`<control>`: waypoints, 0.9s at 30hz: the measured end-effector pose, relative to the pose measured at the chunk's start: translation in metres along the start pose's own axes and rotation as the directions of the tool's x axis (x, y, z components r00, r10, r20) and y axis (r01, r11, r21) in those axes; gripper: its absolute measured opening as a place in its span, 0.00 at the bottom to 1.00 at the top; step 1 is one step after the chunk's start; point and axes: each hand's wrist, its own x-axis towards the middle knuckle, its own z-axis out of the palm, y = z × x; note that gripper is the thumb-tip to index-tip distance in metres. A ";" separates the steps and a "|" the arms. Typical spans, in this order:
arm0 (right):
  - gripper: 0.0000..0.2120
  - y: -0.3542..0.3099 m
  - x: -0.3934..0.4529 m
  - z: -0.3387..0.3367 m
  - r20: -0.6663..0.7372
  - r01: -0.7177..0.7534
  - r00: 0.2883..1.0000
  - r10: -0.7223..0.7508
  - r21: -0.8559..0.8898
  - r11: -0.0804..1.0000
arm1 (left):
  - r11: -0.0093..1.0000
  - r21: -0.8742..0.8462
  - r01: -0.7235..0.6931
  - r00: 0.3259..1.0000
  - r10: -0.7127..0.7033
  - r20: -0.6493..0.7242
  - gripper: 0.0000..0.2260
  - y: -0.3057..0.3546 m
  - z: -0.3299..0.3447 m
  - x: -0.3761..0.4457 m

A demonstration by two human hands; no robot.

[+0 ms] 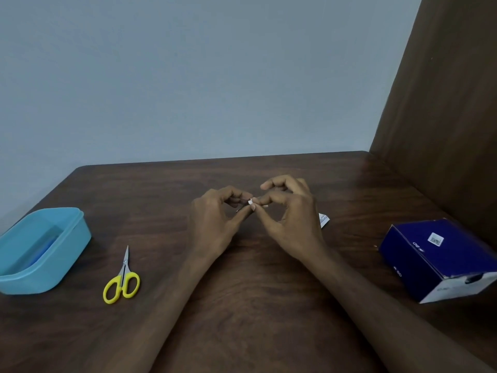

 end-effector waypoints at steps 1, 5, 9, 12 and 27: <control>0.01 0.000 0.000 0.000 -0.002 -0.001 1.000 0.001 0.010 1.000 | 0.999 -0.044 0.014 1.000 -0.014 0.001 0.07 0.001 0.000 0.001; 0.03 -0.001 0.002 -0.004 -0.045 -0.004 0.999 0.004 0.018 1.000 | 0.995 -0.099 0.008 1.000 -0.007 0.013 0.07 0.004 0.000 0.001; 0.02 -0.001 0.000 -0.002 0.012 -0.032 0.999 0.032 0.036 0.999 | 0.992 -0.121 0.045 0.998 -0.041 0.038 0.07 0.004 -0.001 0.001; 0.03 -0.004 0.004 -0.005 -0.117 -0.078 0.989 0.094 0.138 0.987 | 0.951 -0.244 0.191 0.981 -0.180 0.067 0.09 0.004 -0.001 0.002; 0.04 -0.004 0.003 0.000 -0.071 -0.208 0.970 0.231 0.239 0.948 | 0.778 -0.515 0.360 0.933 -0.287 0.218 0.08 -0.003 0.003 0.005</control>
